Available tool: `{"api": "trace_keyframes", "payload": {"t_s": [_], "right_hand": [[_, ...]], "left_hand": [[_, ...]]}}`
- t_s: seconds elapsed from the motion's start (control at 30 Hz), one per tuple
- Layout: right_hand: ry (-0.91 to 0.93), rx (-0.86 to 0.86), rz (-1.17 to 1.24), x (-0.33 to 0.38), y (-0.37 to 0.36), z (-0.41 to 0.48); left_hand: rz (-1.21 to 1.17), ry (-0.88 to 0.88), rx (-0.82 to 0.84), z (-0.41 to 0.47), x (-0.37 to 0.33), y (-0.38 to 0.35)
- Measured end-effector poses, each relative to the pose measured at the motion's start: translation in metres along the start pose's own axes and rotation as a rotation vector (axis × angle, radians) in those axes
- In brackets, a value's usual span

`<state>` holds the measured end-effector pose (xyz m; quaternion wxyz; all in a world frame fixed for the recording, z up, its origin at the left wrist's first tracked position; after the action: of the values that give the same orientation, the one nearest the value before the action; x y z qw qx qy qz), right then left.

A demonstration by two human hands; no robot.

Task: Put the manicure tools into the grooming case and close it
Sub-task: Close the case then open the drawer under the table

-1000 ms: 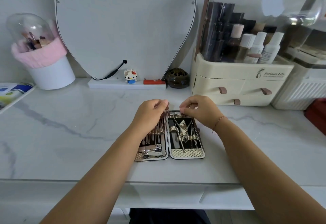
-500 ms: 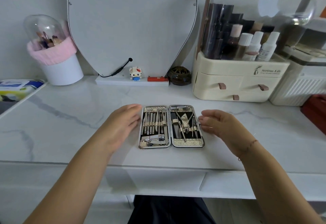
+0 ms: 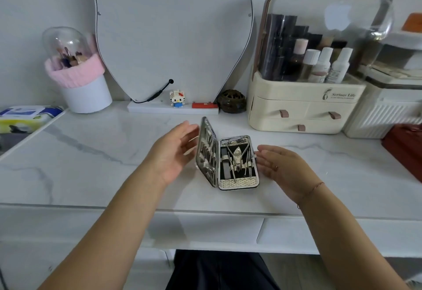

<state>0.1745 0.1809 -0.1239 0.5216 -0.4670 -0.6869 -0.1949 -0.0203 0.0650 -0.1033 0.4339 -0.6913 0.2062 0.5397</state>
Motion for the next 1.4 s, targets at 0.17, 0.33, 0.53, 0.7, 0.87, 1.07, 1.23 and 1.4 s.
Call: {"api": "trace_keyframes", "payload": {"t_s": [0.17,0.33,0.53,0.7,0.87,1.07,1.23,1.4], "right_hand": [[-0.179,0.193,-0.084,-0.016,-0.03,-0.006],[-0.175,0.229,-0.236,-0.016,-0.038,-0.01],[-0.081,0.148,-0.217,-0.011,-0.044,-0.005],[-0.069,0.069,-0.087,-0.02,-0.053,0.002],[-0.093,0.073,-0.104,-0.021,-0.054,0.003],[-0.098,0.08,-0.116,-0.022,-0.053,0.005],[0.076,-0.159,-0.54,-0.004,-0.029,-0.008],[0.256,-0.204,-0.496,-0.005,0.006,-0.051]], "left_hand": [[0.648,-0.266,0.37,-0.025,0.011,-0.066],[1.033,-0.4,0.478,-0.026,0.039,-0.071],[1.071,-0.41,0.515,-0.025,0.037,-0.061],[1.058,-0.397,0.426,-0.015,0.027,-0.044],[1.057,-0.391,0.44,-0.015,0.03,-0.043],[1.078,-0.42,0.437,-0.015,0.031,-0.043],[1.125,-0.457,0.436,-0.017,0.032,-0.044],[1.343,-0.573,0.395,-0.022,0.028,-0.048]]}}
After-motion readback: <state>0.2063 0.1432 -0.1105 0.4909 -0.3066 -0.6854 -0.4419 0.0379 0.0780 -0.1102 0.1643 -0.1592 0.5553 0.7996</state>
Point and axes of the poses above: each hand's wrist, its own z-axis towards the middle knuckle, its own y-axis out of the back of the hand, x = y × z, the point moved 10 cm from there along z, towards the middle knuckle, and after that the axes turned 11 degrees about -y, right-handed, at the moved point
